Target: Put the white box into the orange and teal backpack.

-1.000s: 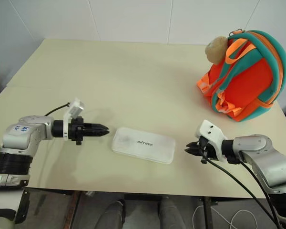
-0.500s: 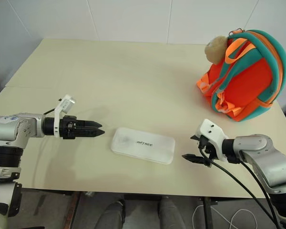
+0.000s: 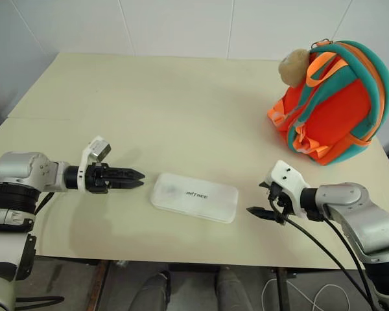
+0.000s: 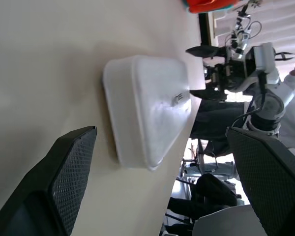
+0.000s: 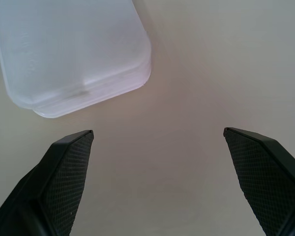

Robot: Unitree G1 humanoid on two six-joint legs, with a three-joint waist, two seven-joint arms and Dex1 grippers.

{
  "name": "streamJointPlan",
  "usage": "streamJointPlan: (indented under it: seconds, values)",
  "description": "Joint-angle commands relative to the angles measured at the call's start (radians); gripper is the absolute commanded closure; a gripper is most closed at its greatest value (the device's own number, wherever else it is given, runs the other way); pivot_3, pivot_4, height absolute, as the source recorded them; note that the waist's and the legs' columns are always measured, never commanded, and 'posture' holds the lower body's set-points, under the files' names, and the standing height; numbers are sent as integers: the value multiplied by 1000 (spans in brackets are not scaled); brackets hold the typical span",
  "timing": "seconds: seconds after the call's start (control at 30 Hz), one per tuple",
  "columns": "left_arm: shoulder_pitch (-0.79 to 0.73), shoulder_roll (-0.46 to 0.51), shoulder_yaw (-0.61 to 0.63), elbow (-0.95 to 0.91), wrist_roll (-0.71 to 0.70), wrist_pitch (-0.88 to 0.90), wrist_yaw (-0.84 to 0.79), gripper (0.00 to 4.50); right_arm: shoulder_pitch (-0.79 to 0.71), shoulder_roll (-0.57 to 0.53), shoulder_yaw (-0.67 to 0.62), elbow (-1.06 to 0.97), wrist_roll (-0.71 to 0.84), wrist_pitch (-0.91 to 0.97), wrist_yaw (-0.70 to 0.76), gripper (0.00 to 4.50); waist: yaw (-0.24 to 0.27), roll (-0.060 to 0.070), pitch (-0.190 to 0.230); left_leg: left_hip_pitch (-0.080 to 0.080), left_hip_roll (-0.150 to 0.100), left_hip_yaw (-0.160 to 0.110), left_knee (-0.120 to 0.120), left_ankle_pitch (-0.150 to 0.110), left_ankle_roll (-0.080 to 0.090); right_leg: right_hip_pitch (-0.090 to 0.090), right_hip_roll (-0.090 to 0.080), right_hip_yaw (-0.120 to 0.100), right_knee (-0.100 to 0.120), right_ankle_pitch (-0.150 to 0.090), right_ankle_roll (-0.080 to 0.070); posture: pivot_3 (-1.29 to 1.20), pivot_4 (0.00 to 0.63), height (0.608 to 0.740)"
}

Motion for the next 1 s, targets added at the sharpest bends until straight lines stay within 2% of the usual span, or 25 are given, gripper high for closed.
streamJointPlan:
  seconds: [0.03,0.23,0.57,0.87,1.0]
  values:
    - [-32,-8,-69,9,21,-17,-30,0,-2,6,-21,-29,5,-10,-10,14,0,0,0,0,0,0,0,0,0,0,0,0,0,0,0,0,150,740]
    - [-49,-64,-137,3,85,-138,-15,0,-1,23,-11,-38,6,-6,-30,14,4,0,0,0,0,0,0,0,0,0,0,0,0,0,0,0,150,740]
    - [-51,-177,-46,17,49,-117,39,0,-2,54,10,-52,8,-3,-46,14,10,0,0,0,-1,0,4,0,0,2,-1,0,1,0,1,0,150,740]
    - [-29,-225,-14,14,54,-150,64,0,-10,62,19,-50,4,-6,-47,14,10,0,0,0,-1,0,5,0,0,2,-1,0,1,1,1,0,150,740]
    - [-30,-239,21,28,40,-153,72,888,2,58,8,-57,7,-3,-49,0,11,0,0,0,-1,0,5,0,0,2,-1,0,1,1,1,0,150,740]
